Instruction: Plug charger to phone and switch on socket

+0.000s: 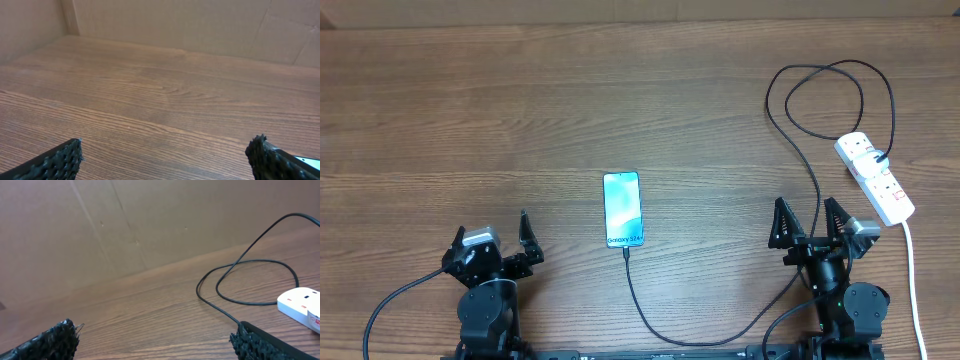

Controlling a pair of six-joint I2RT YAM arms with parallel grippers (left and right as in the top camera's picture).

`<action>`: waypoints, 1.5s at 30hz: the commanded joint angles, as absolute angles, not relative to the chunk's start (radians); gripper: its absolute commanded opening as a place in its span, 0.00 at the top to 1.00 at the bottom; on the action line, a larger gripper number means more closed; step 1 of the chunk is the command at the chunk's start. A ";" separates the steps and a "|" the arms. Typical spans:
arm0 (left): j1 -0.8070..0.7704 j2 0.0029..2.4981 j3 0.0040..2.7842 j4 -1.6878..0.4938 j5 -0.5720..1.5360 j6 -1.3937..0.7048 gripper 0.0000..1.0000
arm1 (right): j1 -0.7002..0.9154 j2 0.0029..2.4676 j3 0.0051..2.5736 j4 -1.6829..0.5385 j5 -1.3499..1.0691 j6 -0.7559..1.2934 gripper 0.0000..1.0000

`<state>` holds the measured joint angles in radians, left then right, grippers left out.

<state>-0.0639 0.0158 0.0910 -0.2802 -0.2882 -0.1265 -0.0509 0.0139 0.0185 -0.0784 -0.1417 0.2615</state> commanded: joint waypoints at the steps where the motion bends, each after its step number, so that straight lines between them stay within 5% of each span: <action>1: -0.059 0.012 0.089 -0.280 -0.298 -0.112 0.00 | -0.045 0.003 0.008 -0.072 -0.132 0.260 0.00; 32: -0.057 0.003 0.088 -0.278 -0.303 -0.101 0.00 | -0.045 0.003 0.008 -0.072 -0.132 0.260 0.00; 38: -0.052 0.002 0.003 -0.046 -0.161 -0.101 0.00 | -0.045 0.003 0.008 -0.072 -0.132 0.260 0.00; 45: -0.004 0.002 0.005 -0.077 -0.059 -0.028 0.01 | -0.045 0.003 0.008 -0.072 -0.132 0.260 0.00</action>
